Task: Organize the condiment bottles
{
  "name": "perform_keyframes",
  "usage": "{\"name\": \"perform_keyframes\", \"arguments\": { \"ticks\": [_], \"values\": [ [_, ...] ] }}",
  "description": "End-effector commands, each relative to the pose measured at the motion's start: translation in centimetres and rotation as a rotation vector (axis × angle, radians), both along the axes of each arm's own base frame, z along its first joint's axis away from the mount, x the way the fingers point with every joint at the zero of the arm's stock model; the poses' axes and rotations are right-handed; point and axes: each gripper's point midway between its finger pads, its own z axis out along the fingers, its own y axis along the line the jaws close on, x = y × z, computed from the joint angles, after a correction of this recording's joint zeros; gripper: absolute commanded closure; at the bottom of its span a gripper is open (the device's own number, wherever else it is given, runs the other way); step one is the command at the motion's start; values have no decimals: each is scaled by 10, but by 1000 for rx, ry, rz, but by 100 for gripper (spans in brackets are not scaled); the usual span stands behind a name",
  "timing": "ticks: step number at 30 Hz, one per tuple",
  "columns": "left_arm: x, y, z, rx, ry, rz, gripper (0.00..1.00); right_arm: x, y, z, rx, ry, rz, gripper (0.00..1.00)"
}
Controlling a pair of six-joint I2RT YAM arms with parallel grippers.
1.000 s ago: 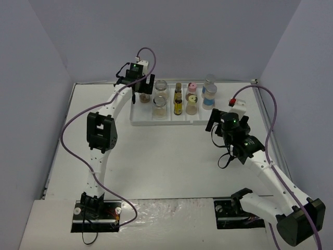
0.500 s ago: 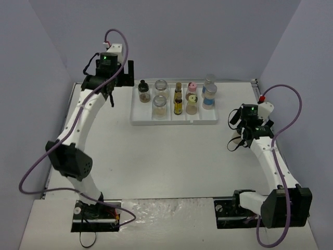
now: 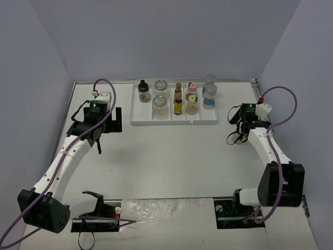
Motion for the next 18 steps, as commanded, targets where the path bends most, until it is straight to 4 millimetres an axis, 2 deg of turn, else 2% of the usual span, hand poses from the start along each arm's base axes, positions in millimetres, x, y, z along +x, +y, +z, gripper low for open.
{"name": "perform_keyframes", "arguments": {
  "ticks": [1,3,6,9,12,15,16,18],
  "values": [
    [7,9,42,-20,-190,44,3,10,-6,-1,-18,-42,-21,10],
    [7,10,41,-17,-196,47,3,11,-6,-3,-20,-41,-18,14],
    [8,10,36,-13,-188,46,3,13,-3,-6,-12,-37,-4,25],
    [6,13,32,0,-178,50,3,14,1,-10,4,-28,18,47],
    [4,14,31,3,-180,55,3,14,8,-4,17,-48,53,71],
    [3,17,33,11,-186,63,3,16,24,10,34,-92,120,90],
    [3,17,33,12,-187,62,3,19,43,19,35,-112,183,98],
    [3,17,35,10,-193,62,3,25,82,35,29,-143,317,100]
  ]
}}
